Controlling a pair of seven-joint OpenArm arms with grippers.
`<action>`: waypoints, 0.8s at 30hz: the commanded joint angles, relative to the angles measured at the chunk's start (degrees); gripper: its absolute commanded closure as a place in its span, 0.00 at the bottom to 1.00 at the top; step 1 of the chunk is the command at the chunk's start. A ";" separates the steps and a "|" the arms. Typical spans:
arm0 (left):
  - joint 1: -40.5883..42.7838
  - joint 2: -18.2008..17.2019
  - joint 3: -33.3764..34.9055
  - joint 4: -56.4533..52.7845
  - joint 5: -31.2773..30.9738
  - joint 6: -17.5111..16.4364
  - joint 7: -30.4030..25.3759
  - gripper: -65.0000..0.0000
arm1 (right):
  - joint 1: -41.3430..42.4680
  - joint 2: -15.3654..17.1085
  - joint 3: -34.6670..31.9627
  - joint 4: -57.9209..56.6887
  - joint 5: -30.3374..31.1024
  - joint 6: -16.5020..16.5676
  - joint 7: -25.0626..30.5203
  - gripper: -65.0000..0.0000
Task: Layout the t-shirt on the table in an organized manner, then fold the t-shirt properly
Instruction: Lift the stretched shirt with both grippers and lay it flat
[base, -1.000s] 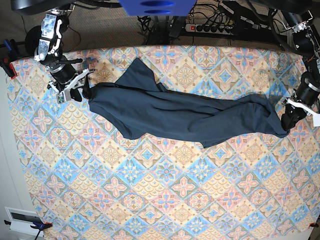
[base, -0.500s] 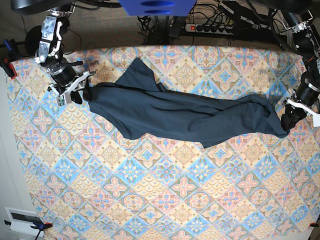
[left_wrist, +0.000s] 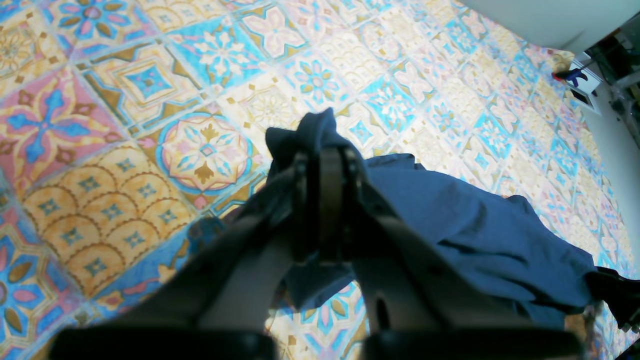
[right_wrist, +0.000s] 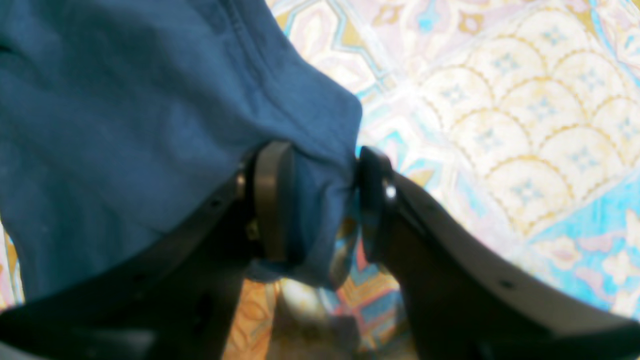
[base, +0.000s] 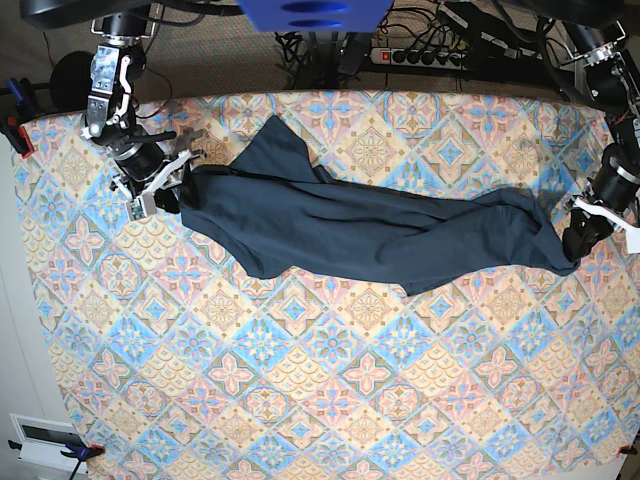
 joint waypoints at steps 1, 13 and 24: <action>-0.43 -1.20 -0.49 0.85 -1.28 -0.33 -1.29 1.00 | 0.22 0.76 0.52 0.81 0.98 0.39 1.25 0.67; -0.52 -1.20 -0.49 0.85 -1.28 -0.33 -1.29 1.00 | 0.22 0.76 -0.63 0.10 0.98 5.84 1.51 0.96; -0.69 -1.20 -0.49 -1.35 0.56 -0.33 -1.64 1.00 | 4.18 0.85 10.10 12.06 1.16 6.02 1.16 1.00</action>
